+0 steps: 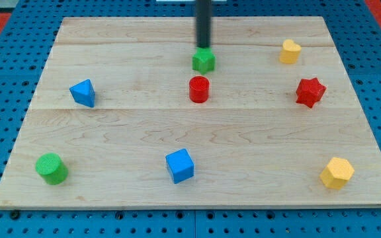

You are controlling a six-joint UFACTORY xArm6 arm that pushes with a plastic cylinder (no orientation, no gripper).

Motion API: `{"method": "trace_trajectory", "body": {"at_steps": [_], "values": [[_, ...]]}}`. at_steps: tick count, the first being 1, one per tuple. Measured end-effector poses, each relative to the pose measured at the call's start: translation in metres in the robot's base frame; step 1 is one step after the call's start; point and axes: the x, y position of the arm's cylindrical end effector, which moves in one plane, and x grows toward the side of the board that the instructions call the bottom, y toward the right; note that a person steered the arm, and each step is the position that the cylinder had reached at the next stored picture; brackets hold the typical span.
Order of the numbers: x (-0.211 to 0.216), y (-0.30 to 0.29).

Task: Move the green circle slightly left

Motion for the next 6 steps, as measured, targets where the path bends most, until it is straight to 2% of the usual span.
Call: {"method": "trace_trajectory", "body": {"at_steps": [1,2,3,4,5,6], "values": [[0.010,0.022],[-0.025,-0.055],[-0.005,-0.069],[0.029,-0.008],[0.033,0.033],[0.043,0.051]]}}
